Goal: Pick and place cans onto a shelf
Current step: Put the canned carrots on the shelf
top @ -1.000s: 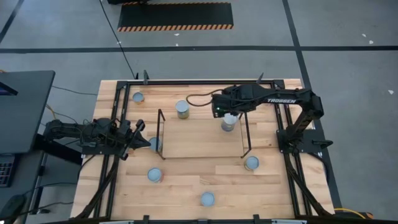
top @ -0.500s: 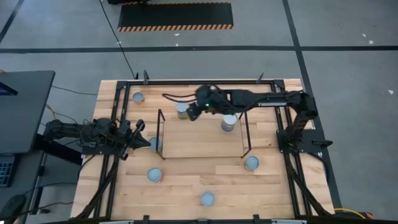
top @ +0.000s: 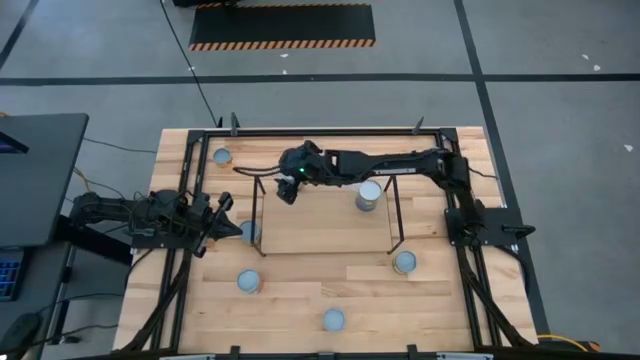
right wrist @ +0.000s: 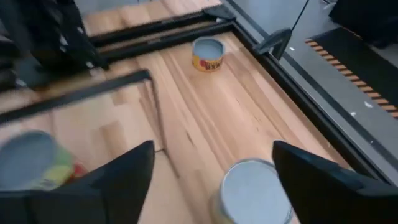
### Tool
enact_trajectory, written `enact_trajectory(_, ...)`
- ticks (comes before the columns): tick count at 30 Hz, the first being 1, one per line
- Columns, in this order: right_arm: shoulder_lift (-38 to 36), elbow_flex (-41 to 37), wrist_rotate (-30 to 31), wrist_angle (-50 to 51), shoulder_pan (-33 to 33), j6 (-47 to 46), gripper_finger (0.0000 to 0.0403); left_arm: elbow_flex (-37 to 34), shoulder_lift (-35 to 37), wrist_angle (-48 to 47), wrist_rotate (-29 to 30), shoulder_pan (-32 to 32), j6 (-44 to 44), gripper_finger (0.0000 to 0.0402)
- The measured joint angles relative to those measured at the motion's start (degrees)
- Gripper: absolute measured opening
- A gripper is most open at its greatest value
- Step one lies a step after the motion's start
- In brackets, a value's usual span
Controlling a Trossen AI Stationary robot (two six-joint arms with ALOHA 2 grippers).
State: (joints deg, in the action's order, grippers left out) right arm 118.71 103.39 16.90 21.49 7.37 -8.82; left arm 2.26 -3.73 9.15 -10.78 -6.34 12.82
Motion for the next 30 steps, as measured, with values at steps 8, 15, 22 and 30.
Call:
enact_trajectory(8, 4.63, 0.55, -5.91, 0.37, 4.43, 4.92, 0.0391, 0.00, 0.00, 0.02, 0.00, 0.02, -0.01, 0.0011)
enact_trajectory(15, 5.09, -0.08, -6.54, 0.38, 5.86, 10.46, 0.0394, 0.00, 0.00, -0.01, 0.02, 0.02, -0.02, 0.0011)
enact_trajectory(22, 5.07, -2.61, -10.58, 0.15, 7.94, 8.68, 0.0397, 0.00, 0.00, -0.01, -0.01, 0.02, -0.02, 0.0011)
enact_trajectory(30, 4.73, -4.98, -12.69, -1.62, 8.57, 8.86, 0.0399, 0.00, -0.02, -0.01, 0.01, 0.00, -0.02, 0.0011)
